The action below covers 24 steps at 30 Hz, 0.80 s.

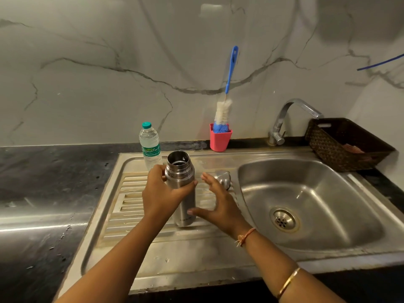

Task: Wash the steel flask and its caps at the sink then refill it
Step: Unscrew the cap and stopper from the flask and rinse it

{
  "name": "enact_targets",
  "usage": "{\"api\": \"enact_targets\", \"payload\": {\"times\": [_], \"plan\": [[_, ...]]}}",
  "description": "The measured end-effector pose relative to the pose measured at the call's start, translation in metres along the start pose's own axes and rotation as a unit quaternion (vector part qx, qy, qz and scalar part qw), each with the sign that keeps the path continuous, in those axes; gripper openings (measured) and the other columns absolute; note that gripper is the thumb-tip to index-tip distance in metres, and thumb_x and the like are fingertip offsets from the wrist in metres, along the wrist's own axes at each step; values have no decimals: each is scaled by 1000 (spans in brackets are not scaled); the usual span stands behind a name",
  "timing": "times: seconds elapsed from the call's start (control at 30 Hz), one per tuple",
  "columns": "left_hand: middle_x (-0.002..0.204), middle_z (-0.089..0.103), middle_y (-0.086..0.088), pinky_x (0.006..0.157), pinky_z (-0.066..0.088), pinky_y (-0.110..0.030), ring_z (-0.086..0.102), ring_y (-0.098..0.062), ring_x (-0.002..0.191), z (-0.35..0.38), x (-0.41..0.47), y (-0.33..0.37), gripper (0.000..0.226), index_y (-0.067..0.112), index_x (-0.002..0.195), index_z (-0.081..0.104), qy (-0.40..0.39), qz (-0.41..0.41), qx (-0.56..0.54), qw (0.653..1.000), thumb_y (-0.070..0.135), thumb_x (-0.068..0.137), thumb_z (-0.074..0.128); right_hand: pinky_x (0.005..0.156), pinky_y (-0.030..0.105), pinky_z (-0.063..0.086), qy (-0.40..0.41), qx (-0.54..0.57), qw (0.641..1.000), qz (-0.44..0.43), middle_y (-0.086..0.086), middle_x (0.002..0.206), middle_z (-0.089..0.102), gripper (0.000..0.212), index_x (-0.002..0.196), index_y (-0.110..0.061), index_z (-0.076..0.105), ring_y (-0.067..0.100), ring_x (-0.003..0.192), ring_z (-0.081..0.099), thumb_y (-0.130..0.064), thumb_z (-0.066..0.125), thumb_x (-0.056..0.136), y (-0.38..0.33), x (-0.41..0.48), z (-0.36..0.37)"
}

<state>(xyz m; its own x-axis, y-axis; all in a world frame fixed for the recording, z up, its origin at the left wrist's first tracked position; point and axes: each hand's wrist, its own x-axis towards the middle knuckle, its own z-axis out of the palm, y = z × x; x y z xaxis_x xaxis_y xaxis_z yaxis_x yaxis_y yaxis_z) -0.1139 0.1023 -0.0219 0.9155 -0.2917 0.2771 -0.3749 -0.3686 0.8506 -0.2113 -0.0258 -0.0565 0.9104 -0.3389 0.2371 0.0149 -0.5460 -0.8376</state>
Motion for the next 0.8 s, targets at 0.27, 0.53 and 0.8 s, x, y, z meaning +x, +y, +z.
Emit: {"api": "enact_targets", "payload": {"times": [0.27,0.53,0.8], "plan": [[89,58,15,69,45,-28,52,5,83,28,-46,34,61,27,95,50,-49,-3,-41,998,52,53,87,94,14,44,47,96,994,-2,-12,122,57,70,126,-24,43,-5,113,53,-11,81,70,-15,-29,-20],[109,56,13,79,46,-12,54,7,98,80,-76,66,60,29,116,48,-188,82,-121,971,48,67,78,81,11,45,106,54,993,8,-14,111,62,65,119,-29,48,-2,102,59,-37,78,62,6,-62,-100],[128,54,-2,93,45,-32,55,-20,113,150,-96,22,46,16,134,50,-318,201,135,917,39,94,53,87,19,49,120,-7,992,31,-10,117,60,75,128,-27,46,4,103,59,-25,85,63,63,-68,-176]]}}
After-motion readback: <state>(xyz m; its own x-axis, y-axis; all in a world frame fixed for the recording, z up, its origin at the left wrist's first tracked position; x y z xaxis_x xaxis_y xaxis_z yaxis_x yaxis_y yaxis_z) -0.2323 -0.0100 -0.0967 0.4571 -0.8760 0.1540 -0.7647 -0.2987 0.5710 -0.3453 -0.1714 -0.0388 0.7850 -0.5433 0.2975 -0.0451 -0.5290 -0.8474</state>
